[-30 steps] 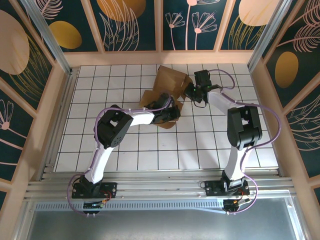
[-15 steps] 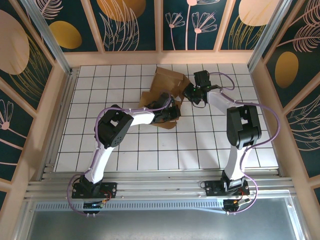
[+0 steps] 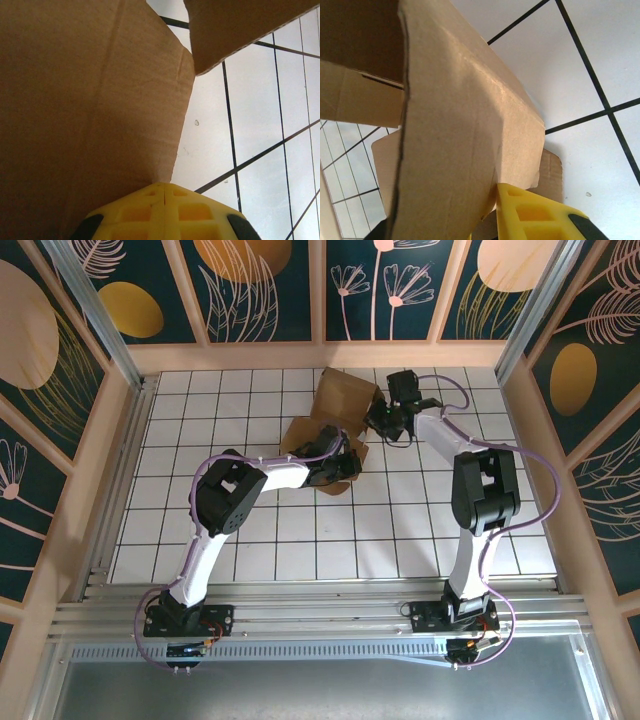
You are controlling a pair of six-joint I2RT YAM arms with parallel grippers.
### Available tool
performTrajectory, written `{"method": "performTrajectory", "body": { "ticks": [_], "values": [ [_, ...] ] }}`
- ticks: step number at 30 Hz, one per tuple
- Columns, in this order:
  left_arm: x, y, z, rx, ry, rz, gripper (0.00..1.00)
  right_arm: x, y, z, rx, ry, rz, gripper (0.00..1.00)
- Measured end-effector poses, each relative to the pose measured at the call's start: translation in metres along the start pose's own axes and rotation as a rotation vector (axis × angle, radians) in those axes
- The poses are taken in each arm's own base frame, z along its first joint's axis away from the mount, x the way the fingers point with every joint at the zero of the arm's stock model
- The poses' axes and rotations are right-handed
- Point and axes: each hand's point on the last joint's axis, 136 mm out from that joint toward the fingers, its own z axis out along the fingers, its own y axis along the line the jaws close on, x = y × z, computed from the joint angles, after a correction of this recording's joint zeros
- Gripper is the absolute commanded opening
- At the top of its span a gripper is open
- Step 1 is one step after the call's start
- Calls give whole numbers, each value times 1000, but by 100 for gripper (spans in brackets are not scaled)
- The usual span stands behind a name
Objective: Fold the paper box
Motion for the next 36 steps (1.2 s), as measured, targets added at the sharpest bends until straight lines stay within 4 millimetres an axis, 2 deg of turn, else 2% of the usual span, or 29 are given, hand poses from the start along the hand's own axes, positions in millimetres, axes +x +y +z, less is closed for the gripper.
{"method": "performTrajectory", "body": {
  "ticks": [9, 13, 20, 24, 28, 30, 33, 35, 36],
  "values": [
    [-2, -2, 2, 6, -5, 2, 0, 15, -5, 10, -20, 38, 31, 21],
    [-2, -2, 3, 8, -7, 1, 0, 20, -3, 15, -42, 40, 60, 18],
    [-5, -4, 6, 17, -11, -4, 0, 43, -2, 27, -68, 79, 125, 16],
    [-5, -4, 6, 18, -10, -11, 0, 45, 0, 27, -88, 85, 140, 14],
    [-5, -4, 6, 19, -10, -10, 0, 41, -2, 25, -71, 52, 64, 19],
    [-5, -4, 6, 19, -10, -10, 0, 32, 0, 14, -60, -10, -9, 26],
    [-5, -4, 6, 19, -12, -10, 0, 20, 5, -23, -77, -138, -155, 40],
    [-5, -4, 6, 20, -12, -10, 0, 9, 13, -55, -119, -230, -258, 61],
    [-5, -4, 6, 21, -12, -9, 0, 2, 18, -69, -153, -272, -313, 68]
  ]
}}
